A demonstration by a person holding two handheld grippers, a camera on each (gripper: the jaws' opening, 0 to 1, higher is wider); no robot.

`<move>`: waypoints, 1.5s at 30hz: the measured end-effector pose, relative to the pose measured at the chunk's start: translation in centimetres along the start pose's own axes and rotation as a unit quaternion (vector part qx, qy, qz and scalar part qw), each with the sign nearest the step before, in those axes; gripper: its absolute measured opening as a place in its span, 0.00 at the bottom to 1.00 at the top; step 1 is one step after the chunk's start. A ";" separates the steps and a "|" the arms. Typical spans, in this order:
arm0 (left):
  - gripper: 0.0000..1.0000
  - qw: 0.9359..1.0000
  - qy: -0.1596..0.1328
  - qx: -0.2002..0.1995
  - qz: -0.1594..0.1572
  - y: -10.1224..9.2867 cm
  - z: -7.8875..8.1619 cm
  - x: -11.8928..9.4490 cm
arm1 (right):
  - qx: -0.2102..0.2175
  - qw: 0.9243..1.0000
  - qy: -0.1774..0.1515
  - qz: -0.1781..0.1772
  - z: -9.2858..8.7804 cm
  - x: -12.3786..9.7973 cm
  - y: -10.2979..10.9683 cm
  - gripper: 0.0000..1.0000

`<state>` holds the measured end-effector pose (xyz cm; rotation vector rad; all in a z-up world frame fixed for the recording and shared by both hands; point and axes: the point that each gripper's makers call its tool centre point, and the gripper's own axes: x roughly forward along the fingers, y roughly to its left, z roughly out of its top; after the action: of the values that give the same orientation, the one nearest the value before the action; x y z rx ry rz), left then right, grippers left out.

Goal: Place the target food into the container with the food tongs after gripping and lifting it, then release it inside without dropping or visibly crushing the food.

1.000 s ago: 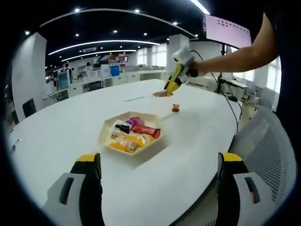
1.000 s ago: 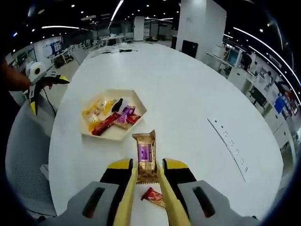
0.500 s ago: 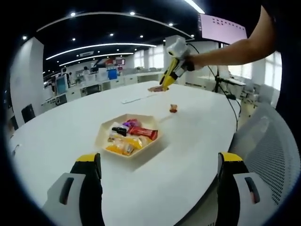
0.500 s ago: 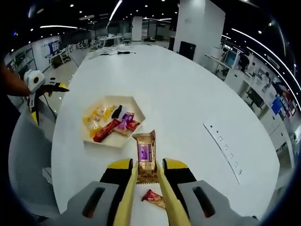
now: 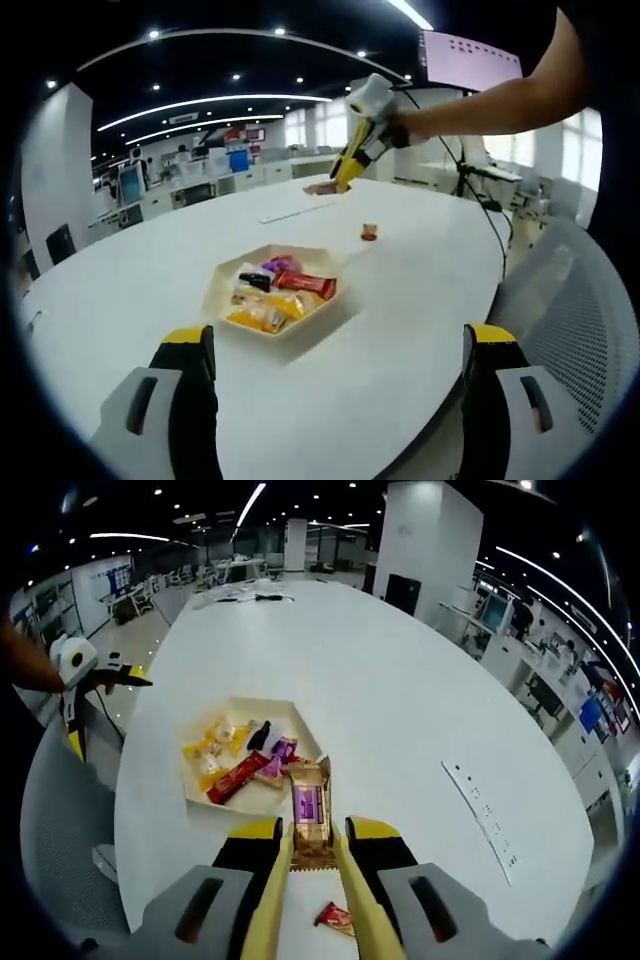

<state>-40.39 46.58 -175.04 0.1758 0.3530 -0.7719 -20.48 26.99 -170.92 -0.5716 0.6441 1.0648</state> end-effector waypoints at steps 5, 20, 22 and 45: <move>0.99 1.000 -0.002 0.002 -0.001 0.0 0.1 0.0 | -0.008 1.000 -0.002 0.005 1.2 0.6 0.7 0.24; 0.99 1.000 -0.012 0.006 0.006 0.2 0.4 -0.2 | -0.031 0.999 -0.012 0.025 4.3 2.7 3.5 0.24; 0.99 1.000 -0.013 0.006 0.007 0.3 0.4 -0.3 | -0.035 0.999 -0.015 0.027 4.8 2.9 3.9 0.24; 0.98 1.000 -0.018 -0.002 0.012 0.6 0.5 -0.4 | -0.072 0.995 -0.036 0.063 9.9 6.4 8.3 0.24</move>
<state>-40.08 47.13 -174.39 0.1625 0.3179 -0.7489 -23.95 40.91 -169.73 -0.6198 0.5481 1.2525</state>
